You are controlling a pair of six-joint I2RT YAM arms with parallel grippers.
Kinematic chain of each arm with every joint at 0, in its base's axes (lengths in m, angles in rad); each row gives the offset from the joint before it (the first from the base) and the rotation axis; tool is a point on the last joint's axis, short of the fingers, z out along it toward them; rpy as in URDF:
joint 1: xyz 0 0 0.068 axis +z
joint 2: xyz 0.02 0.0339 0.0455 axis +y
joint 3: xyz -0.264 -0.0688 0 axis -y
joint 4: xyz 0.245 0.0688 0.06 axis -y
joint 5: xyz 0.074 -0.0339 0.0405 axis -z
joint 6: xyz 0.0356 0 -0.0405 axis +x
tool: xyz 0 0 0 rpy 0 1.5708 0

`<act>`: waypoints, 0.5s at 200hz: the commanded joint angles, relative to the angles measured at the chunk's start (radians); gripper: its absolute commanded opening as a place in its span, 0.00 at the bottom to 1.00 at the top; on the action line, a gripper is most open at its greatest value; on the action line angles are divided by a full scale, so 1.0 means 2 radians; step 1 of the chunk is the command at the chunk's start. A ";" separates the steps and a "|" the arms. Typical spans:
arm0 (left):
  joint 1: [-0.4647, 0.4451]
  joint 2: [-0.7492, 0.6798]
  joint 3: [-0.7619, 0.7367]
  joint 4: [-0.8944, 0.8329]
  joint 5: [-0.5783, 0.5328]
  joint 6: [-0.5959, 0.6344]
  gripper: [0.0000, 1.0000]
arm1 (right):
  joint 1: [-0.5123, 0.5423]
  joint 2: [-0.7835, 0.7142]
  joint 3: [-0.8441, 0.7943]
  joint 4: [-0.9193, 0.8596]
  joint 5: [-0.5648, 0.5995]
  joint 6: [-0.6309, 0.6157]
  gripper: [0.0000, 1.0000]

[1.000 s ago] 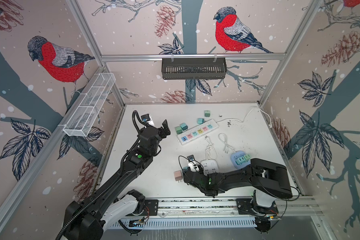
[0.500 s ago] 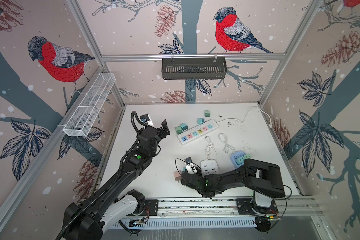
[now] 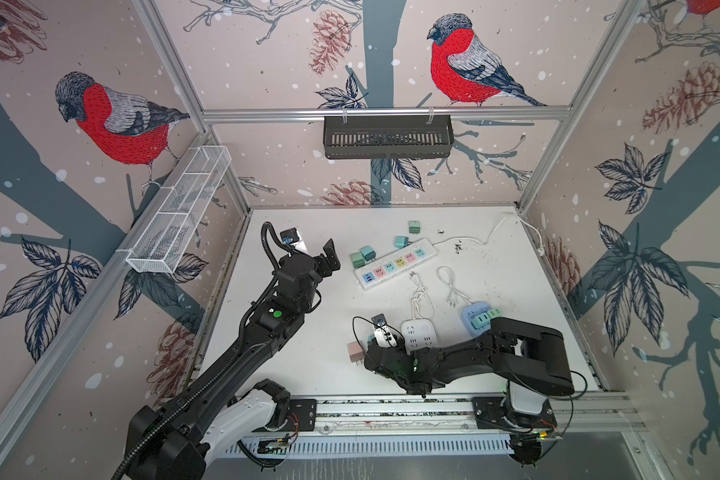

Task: Insert the plug
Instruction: 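Grasp the loose teal adapter with the right gripper and lift it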

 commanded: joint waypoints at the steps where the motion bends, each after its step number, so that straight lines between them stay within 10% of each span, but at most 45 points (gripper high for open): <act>1: 0.001 -0.005 0.000 0.006 0.012 -0.013 0.97 | -0.001 -0.026 -0.007 0.003 0.020 -0.011 0.40; 100: 0.000 -0.028 -0.006 0.037 0.234 0.021 0.96 | -0.064 -0.221 -0.103 0.062 0.059 -0.120 0.30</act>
